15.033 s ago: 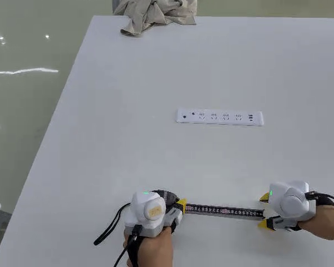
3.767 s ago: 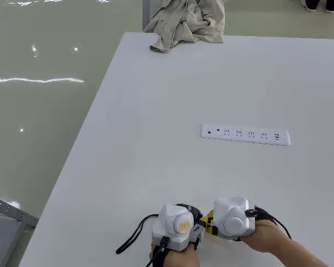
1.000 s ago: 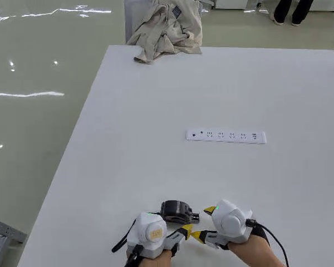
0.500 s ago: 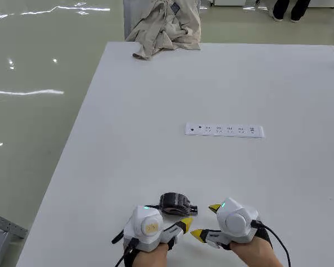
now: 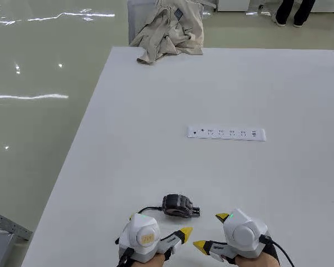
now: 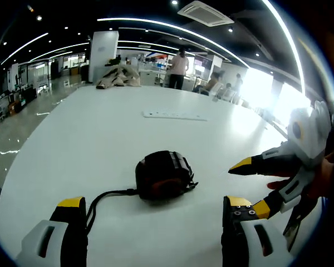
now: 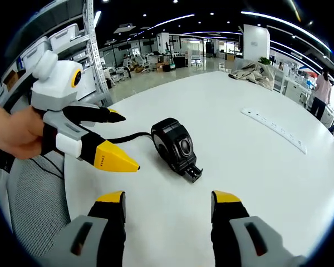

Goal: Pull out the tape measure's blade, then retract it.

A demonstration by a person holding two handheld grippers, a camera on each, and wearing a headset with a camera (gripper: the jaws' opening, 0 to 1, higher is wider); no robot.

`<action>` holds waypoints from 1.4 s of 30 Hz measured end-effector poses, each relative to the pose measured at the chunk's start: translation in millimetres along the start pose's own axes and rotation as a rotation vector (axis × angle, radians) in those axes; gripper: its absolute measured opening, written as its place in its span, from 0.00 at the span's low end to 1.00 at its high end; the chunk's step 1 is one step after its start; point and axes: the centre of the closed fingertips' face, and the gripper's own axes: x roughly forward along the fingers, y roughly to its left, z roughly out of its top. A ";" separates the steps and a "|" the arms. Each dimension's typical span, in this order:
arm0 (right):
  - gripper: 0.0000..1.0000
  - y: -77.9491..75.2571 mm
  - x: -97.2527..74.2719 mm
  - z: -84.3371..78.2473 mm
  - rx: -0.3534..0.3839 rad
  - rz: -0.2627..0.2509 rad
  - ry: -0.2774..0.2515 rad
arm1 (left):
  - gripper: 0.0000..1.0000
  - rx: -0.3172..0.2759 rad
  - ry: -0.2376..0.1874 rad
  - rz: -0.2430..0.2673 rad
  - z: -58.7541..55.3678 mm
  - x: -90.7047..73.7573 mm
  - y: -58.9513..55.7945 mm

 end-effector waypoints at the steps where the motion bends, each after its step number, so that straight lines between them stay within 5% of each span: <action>1: 0.64 0.5 -1.6 0.6 0.002 -0.003 -0.004 | 1.00 0.001 -0.003 -0.002 -1.5 -0.1 0.2; 11: 0.72 12.5 -20.2 4.3 0.037 -0.009 -0.022 | 1.00 0.032 -0.005 -0.030 -4.0 -13.8 -10.0; 42: 0.85 28.9 -64.4 -9.2 0.154 -0.024 -0.020 | 1.00 0.050 0.032 -0.043 -18.5 -52.3 -7.8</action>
